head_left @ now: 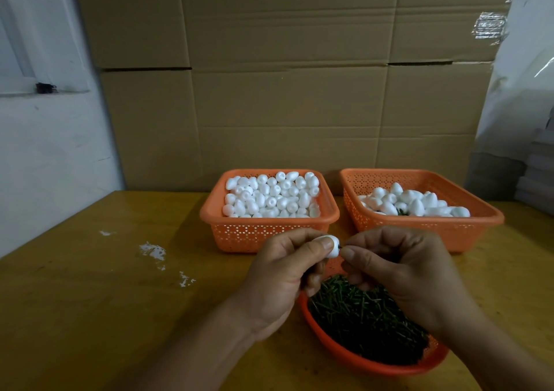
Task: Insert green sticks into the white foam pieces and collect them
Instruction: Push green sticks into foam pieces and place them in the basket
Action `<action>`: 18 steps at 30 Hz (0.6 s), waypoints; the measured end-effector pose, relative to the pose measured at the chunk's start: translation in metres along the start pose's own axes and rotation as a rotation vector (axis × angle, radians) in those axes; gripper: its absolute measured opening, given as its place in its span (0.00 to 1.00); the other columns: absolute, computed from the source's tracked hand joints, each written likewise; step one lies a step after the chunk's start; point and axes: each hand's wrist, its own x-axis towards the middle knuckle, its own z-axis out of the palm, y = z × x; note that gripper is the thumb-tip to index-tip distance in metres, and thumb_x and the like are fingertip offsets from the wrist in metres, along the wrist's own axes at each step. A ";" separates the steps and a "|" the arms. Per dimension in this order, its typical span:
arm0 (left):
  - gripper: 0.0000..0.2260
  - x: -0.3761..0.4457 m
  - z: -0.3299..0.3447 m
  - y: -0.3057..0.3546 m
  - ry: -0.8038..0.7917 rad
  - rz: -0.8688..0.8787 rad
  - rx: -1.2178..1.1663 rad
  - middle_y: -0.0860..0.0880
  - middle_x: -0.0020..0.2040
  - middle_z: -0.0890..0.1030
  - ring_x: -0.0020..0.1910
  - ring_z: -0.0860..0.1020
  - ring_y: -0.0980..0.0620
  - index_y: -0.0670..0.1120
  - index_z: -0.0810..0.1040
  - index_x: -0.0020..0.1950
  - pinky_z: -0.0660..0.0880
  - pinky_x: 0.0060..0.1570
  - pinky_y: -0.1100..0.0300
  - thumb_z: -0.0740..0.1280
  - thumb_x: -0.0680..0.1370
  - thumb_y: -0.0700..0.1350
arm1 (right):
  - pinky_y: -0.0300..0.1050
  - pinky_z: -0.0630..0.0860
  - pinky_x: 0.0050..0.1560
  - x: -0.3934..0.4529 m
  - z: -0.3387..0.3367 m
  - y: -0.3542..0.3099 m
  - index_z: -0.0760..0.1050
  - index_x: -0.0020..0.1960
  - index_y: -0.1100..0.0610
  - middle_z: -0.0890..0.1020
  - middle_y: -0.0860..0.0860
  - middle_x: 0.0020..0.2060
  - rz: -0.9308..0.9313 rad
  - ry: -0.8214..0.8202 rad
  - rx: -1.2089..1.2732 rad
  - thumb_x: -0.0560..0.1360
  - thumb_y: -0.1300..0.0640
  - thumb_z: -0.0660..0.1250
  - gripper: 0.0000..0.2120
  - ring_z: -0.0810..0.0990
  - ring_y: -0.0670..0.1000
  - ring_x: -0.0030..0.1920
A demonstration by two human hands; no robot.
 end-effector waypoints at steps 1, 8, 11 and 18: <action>0.08 0.000 -0.001 0.000 0.004 -0.001 -0.001 0.49 0.33 0.73 0.30 0.69 0.55 0.43 0.84 0.46 0.67 0.30 0.64 0.69 0.75 0.47 | 0.40 0.80 0.31 0.000 0.000 0.000 0.85 0.43 0.50 0.86 0.56 0.34 -0.005 0.001 -0.021 0.65 0.49 0.74 0.08 0.85 0.53 0.32; 0.07 0.000 -0.001 -0.001 0.014 -0.005 -0.018 0.49 0.33 0.72 0.30 0.69 0.55 0.45 0.85 0.44 0.67 0.29 0.64 0.70 0.74 0.48 | 0.38 0.78 0.30 -0.002 -0.002 0.001 0.84 0.41 0.51 0.86 0.53 0.34 -0.052 -0.026 -0.101 0.68 0.46 0.72 0.09 0.85 0.51 0.32; 0.07 -0.001 -0.001 0.000 0.007 -0.013 -0.024 0.49 0.33 0.73 0.29 0.70 0.55 0.46 0.85 0.44 0.67 0.29 0.64 0.72 0.75 0.48 | 0.37 0.77 0.30 -0.002 -0.002 0.002 0.84 0.42 0.49 0.86 0.53 0.34 -0.067 -0.034 -0.104 0.68 0.46 0.72 0.08 0.84 0.50 0.31; 0.06 -0.001 -0.003 0.003 -0.005 -0.017 -0.013 0.47 0.33 0.75 0.30 0.72 0.53 0.44 0.84 0.44 0.68 0.29 0.63 0.74 0.75 0.47 | 0.35 0.76 0.29 -0.003 -0.002 0.003 0.86 0.41 0.53 0.86 0.53 0.34 -0.101 -0.043 -0.105 0.68 0.48 0.73 0.09 0.83 0.49 0.30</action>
